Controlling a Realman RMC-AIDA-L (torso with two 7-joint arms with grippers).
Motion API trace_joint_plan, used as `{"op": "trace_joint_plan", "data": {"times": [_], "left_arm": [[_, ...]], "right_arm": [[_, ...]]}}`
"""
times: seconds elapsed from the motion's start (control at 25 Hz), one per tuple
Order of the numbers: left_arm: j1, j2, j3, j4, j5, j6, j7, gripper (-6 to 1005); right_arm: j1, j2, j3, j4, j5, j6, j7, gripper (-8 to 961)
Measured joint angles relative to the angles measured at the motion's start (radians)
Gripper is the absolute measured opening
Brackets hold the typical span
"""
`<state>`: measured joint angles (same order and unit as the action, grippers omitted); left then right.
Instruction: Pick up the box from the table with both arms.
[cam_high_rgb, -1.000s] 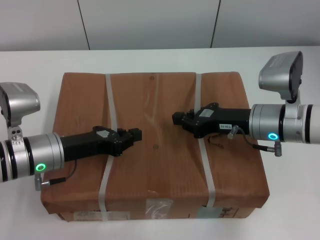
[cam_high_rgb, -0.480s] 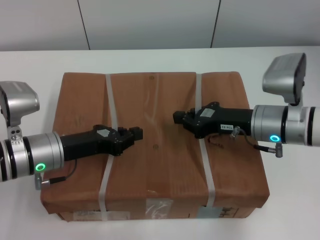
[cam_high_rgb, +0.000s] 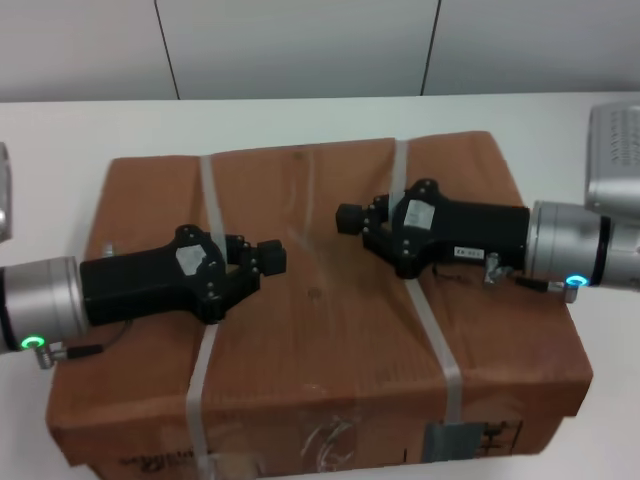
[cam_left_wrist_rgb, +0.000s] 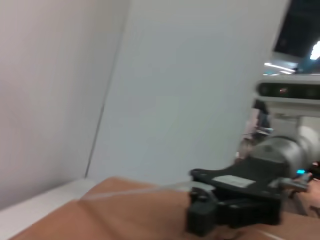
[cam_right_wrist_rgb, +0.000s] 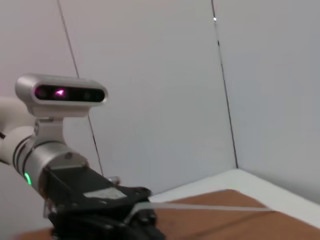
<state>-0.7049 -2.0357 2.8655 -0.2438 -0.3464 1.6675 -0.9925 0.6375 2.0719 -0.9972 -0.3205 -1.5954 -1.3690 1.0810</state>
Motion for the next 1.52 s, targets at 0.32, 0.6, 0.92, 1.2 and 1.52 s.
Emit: {"op": "trace_joint_plan", "data": {"times": [0.32,0.6,0.92,1.2,1.52], "left_arm": [[-0.002,-0.002,0.0,-0.054,0.001,0.121,0.05,70],[-0.004,-0.002,0.0,-0.064,-0.004,0.125,0.048,69],[-0.006,0.0,0.0,-0.066,-0.007,0.115,0.04,68],[-0.012,0.0,0.0,-0.082,-0.008,0.112,0.037,68],[-0.019,-0.003,0.0,-0.092,-0.008,0.107,0.028,69]], "right_arm": [[-0.056,-0.004,0.004,-0.081,0.039,-0.039,-0.008,23],[-0.064,-0.004,0.004,-0.081,0.043,-0.049,-0.01,23],[-0.075,-0.004,0.002,-0.083,0.075,-0.086,-0.011,23],[-0.08,-0.004,-0.002,-0.083,0.088,-0.098,-0.01,23],[-0.082,-0.004,-0.003,-0.083,0.089,-0.099,-0.008,23]]}}
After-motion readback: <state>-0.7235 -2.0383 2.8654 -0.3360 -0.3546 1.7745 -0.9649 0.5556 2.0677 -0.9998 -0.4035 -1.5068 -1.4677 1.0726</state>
